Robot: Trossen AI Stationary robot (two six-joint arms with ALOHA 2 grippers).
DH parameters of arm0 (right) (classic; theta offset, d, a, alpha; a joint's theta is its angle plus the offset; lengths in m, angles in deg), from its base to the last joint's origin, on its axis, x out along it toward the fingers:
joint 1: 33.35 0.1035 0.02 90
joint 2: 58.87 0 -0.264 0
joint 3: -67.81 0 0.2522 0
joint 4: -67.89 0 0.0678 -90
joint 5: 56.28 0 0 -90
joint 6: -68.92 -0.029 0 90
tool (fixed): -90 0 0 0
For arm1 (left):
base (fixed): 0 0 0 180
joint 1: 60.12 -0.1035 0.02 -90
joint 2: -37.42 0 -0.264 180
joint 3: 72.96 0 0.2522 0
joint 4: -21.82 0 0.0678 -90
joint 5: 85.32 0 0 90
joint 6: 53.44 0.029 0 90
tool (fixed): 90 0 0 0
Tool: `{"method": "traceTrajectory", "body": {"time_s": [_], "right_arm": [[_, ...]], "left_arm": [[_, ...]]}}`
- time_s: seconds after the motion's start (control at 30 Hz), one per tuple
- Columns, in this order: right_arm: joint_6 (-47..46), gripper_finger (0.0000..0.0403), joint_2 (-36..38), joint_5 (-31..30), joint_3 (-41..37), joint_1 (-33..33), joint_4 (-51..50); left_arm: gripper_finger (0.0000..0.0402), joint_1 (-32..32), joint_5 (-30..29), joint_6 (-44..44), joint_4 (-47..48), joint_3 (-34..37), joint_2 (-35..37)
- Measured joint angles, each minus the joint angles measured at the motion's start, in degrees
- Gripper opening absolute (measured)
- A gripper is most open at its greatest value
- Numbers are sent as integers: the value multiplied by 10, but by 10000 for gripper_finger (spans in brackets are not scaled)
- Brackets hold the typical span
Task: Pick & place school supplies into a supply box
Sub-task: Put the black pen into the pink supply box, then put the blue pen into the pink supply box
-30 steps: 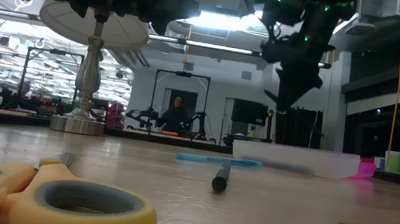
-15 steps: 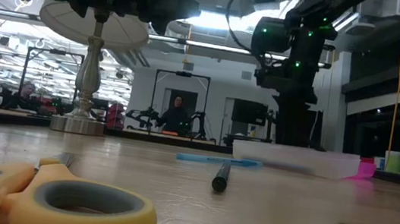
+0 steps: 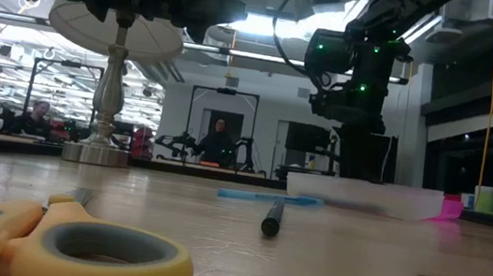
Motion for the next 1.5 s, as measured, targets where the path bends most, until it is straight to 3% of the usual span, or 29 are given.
{"method": "traceTrajectory", "body": {"time_s": [0.23,1.1,1.5], "right_arm": [[1,73,0,0,0,0,0],[-25,76,1,2,0,4,-14],[-128,7,78,9,0,117,24]], "left_arm": [[116,0,0,0,0,0,0],[116,0,0,0,2,0,0],[113,-17,1,43,26,0,9]]}}
